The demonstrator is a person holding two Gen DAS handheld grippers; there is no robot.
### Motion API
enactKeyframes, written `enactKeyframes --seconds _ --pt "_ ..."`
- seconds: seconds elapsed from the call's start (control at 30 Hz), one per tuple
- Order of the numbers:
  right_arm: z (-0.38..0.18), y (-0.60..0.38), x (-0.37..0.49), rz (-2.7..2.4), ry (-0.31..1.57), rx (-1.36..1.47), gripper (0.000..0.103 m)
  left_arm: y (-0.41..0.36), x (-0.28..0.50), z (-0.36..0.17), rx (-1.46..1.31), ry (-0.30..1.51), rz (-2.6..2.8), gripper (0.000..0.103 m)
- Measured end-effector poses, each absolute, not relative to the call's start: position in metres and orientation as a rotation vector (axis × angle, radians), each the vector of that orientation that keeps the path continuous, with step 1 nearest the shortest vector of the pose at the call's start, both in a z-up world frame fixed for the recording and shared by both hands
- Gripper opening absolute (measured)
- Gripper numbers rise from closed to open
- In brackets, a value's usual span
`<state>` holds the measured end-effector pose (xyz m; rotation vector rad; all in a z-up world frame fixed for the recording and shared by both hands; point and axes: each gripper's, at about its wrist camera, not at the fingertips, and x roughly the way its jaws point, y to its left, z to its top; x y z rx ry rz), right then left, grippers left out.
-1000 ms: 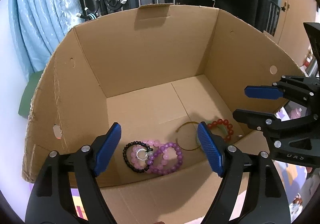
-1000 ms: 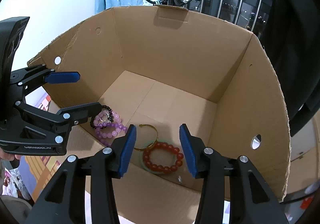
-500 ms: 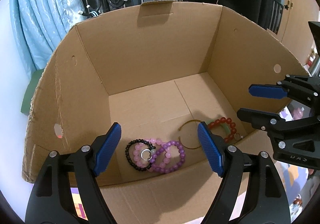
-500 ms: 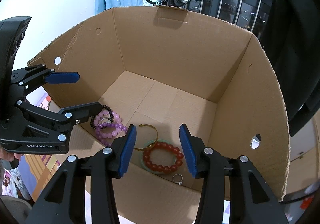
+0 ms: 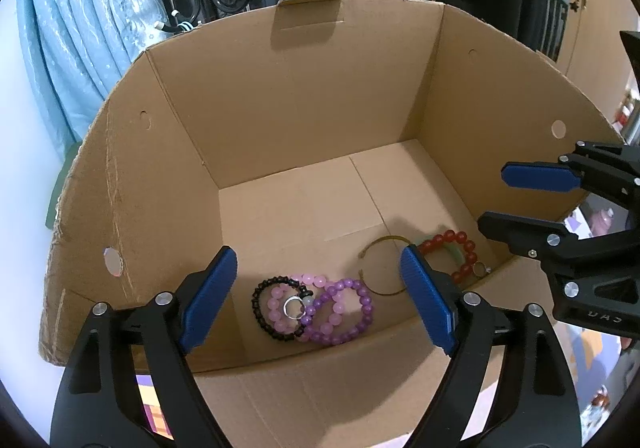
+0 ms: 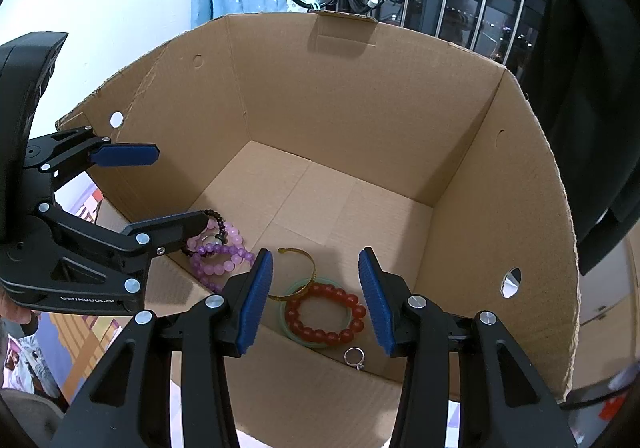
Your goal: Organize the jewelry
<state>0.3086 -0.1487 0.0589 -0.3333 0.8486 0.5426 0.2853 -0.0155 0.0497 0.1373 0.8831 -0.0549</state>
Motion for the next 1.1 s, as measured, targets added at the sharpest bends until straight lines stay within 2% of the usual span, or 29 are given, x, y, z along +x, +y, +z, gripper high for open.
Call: enactKeyframes --seconds 1.1 --pt "0.0572 -0.1489 0.3095 0.547 0.852 -0.326 0.044 -0.0112 0.2864 0.0532 0.096 0.884 -0.069 0.082"
